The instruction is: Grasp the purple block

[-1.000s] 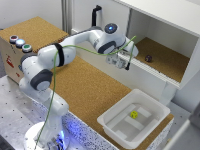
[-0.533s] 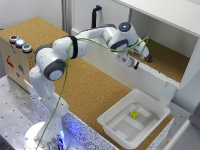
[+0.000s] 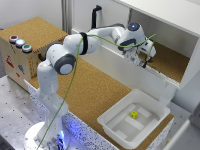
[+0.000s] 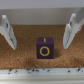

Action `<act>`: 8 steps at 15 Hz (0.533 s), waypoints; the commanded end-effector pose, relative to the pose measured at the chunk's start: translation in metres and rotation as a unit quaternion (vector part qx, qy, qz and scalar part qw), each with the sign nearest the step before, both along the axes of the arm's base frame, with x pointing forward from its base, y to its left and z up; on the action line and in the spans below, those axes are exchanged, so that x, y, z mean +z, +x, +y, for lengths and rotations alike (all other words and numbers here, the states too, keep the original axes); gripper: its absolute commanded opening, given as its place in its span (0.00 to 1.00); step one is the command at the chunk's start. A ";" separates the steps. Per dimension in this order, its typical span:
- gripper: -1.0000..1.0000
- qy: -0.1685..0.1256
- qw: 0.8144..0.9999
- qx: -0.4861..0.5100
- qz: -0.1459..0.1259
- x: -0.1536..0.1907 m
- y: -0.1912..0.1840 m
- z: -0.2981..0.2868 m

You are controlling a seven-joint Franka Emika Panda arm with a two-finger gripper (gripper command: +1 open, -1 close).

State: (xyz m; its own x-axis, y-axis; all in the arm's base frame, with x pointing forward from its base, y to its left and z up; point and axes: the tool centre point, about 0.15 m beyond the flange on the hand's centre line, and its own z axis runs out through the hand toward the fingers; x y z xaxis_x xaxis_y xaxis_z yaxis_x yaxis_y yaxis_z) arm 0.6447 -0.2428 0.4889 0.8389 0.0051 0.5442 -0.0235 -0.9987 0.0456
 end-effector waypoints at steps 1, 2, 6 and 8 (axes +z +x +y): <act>1.00 0.042 0.997 0.051 0.026 -0.009 0.052 -0.016; 1.00 0.039 0.998 0.050 0.025 -0.009 0.057 -0.016; 0.00 0.027 0.997 0.054 0.044 -0.015 0.072 -0.018; 0.00 0.023 0.997 0.060 0.045 -0.019 0.076 -0.014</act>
State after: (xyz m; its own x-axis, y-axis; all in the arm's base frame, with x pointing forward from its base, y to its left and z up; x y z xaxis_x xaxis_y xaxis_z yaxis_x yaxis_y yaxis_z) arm 0.6736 -0.2492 0.4744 0.8347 0.0402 0.5492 0.0189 -0.9988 0.0443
